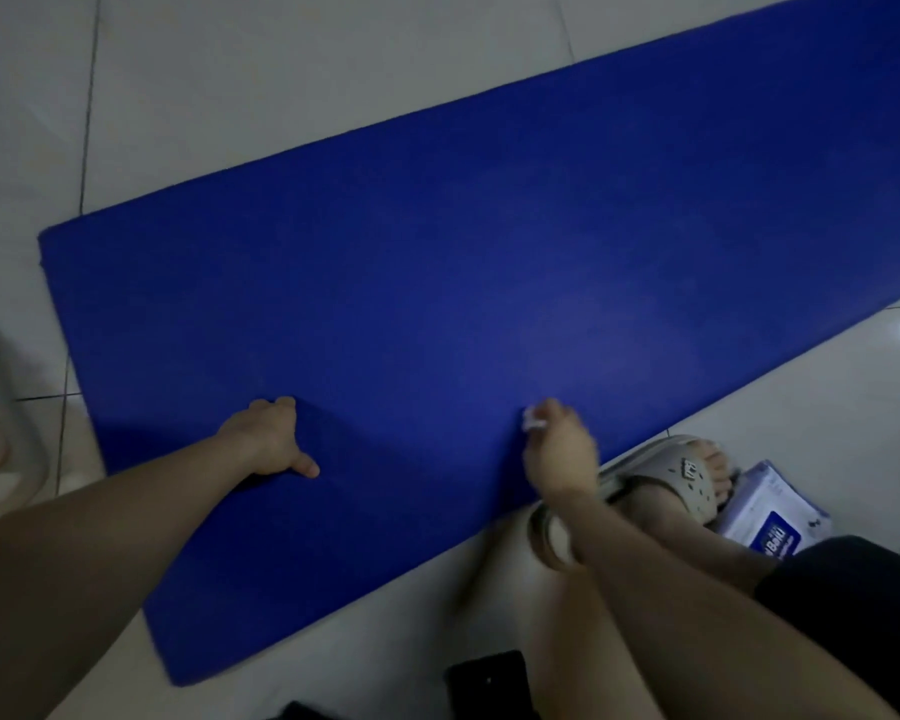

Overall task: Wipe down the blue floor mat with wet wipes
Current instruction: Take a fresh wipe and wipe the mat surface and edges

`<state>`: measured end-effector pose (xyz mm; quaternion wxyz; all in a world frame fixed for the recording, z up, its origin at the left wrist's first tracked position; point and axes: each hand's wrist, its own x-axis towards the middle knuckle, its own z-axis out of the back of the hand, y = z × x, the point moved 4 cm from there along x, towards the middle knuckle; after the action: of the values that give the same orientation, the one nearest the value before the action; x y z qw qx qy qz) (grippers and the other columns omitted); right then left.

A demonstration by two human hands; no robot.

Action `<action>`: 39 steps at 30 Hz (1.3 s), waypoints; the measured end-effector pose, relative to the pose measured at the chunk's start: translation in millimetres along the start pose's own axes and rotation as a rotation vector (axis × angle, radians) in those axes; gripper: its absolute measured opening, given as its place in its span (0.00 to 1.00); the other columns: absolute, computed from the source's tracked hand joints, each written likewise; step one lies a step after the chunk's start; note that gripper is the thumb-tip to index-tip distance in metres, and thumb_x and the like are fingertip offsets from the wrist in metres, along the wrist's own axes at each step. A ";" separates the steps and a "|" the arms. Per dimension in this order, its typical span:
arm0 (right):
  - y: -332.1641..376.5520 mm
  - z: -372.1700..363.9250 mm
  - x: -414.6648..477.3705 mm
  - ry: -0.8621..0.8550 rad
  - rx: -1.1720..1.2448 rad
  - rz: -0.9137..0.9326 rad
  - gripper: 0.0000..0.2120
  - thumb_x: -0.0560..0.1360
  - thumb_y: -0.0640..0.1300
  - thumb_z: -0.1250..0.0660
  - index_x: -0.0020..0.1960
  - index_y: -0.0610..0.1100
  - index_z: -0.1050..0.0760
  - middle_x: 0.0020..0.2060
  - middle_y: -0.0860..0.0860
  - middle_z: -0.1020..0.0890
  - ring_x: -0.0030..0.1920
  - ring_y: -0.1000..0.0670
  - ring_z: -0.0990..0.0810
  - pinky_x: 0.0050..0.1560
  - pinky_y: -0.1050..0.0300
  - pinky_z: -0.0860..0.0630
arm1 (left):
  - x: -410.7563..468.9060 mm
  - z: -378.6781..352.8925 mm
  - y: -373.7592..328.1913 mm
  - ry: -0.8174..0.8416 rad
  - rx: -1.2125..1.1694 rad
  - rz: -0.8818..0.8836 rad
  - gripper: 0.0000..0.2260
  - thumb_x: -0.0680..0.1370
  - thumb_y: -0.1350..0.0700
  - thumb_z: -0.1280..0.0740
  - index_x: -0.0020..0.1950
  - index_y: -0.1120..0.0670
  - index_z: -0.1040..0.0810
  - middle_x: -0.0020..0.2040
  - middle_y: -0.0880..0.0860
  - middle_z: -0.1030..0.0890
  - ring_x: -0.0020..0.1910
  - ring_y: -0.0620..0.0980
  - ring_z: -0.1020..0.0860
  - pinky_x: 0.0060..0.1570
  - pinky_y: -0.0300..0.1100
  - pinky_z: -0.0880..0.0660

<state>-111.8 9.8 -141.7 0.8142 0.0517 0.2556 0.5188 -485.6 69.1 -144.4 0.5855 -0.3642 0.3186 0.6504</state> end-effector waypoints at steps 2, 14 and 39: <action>-40.8 30.4 29.7 -0.090 0.004 -0.169 0.05 0.80 0.44 0.38 0.51 0.43 0.26 0.49 0.40 0.21 0.47 0.37 0.21 0.44 0.49 0.26 | 0.4 -0.2 0.6 -0.004 -0.001 0.003 0.52 0.67 0.35 0.22 0.80 0.54 0.44 0.73 0.56 0.34 0.66 0.55 0.27 0.58 0.48 0.23; 93.0 -76.7 -82.0 0.304 -0.007 0.328 0.09 0.79 0.43 0.38 0.57 0.45 0.25 0.53 0.45 0.22 0.50 0.42 0.22 0.49 0.52 0.28 | -3.5 2.8 -1.1 -0.003 0.011 -0.001 0.50 0.68 0.35 0.22 0.79 0.54 0.43 0.73 0.56 0.34 0.66 0.55 0.27 0.59 0.48 0.23; 100.6 -62.3 -20.1 -0.025 -0.002 0.277 0.12 0.80 0.47 0.46 0.52 0.42 0.26 0.45 0.43 0.20 0.43 0.39 0.20 0.41 0.47 0.24 | -3.8 2.6 -1.9 -0.009 0.015 -0.023 0.47 0.67 0.35 0.22 0.76 0.52 0.39 0.69 0.54 0.32 0.61 0.52 0.26 0.57 0.47 0.22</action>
<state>-230.0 26.9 -153.1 0.7378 0.0922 0.2356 0.6258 -483.7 69.5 -139.8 0.5969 -0.3605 0.3166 0.6430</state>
